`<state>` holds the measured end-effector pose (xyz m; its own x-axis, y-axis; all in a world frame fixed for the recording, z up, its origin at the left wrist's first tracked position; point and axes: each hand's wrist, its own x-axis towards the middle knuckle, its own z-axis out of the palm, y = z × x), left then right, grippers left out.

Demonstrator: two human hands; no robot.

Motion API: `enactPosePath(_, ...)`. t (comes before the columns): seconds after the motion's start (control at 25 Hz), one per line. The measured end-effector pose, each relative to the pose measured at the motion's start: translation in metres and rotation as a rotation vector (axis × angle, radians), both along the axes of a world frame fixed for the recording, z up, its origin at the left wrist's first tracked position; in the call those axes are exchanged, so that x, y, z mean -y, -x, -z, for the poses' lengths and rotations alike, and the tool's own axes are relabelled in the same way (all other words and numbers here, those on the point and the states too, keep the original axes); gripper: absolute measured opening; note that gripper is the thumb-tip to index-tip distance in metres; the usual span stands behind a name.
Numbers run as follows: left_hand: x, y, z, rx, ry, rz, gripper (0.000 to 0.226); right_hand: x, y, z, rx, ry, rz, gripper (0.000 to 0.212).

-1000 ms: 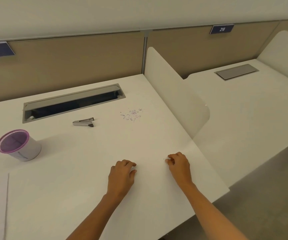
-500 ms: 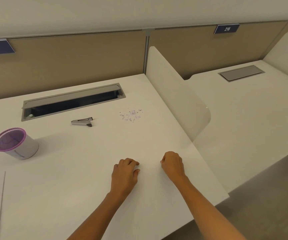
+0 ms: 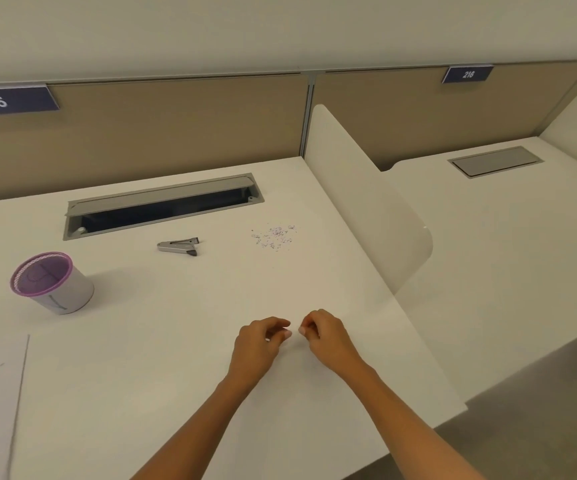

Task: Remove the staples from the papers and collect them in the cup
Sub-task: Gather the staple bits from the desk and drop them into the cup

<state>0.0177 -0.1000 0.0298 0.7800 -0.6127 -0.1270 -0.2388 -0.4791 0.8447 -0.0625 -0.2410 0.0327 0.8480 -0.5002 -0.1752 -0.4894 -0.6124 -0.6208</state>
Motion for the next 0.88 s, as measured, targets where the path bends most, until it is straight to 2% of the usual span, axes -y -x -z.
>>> enactPosePath(0.24,-0.043,-0.023,-0.025,-0.211,0.214,-0.22,0.01,-0.047,-0.045,-0.024,0.134,0.004,-0.214,0.011)
enactPosePath(0.44,-0.107,-0.059,-0.044,-0.224,0.251,-0.337,0.01,-0.1,-0.093,-0.042,0.206,0.002,-0.399,0.009)
enactPosePath(0.64,-0.172,-0.096,-0.058,-0.103,0.204,-0.428,0.012,-0.169,-0.147,-0.059,0.29,-0.066,-0.47,0.008)
enactPosePath(0.88,-0.245,-0.157,-0.066,0.166,0.14,-0.709,0.007,-0.251,-0.21,-0.068,0.321,-0.117,-0.428,0.014)
